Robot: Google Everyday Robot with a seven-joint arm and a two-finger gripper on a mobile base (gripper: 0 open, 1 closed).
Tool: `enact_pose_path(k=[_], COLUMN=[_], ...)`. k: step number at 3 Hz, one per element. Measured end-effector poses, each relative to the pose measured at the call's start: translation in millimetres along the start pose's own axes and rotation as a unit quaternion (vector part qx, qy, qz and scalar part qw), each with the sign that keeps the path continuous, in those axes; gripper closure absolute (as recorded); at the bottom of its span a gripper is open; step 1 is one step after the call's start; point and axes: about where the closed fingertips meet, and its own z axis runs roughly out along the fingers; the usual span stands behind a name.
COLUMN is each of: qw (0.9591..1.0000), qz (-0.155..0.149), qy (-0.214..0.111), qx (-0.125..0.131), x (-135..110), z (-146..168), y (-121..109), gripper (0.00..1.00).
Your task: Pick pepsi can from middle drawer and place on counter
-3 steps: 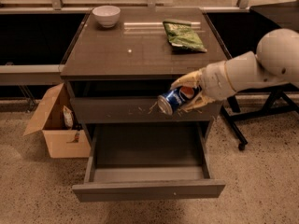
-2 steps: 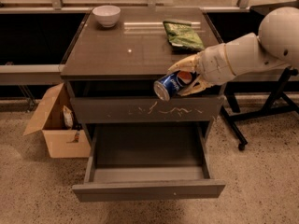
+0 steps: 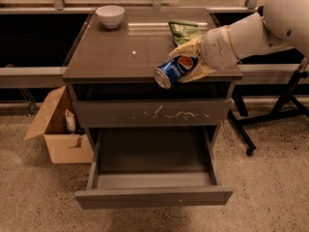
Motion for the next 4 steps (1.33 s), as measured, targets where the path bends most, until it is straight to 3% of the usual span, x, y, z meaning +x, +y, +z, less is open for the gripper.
enact_pose_path(k=[1,2,3,4], qw=[0.9996,0.9968,0.9917,0.9851], qz=[0.005,0.038,0.078,0.129], qy=[-0.003,0.009,0.011,-0.006], qx=[0.026,0.069,0.102,0.114], x=[9.5,31.2,52.6,72.3], z=[11.2,26.2,42.2,68.7], y=[-18.0,-46.2,-70.1,-89.3], gripper=[1.0,1.0,1.0,1.0])
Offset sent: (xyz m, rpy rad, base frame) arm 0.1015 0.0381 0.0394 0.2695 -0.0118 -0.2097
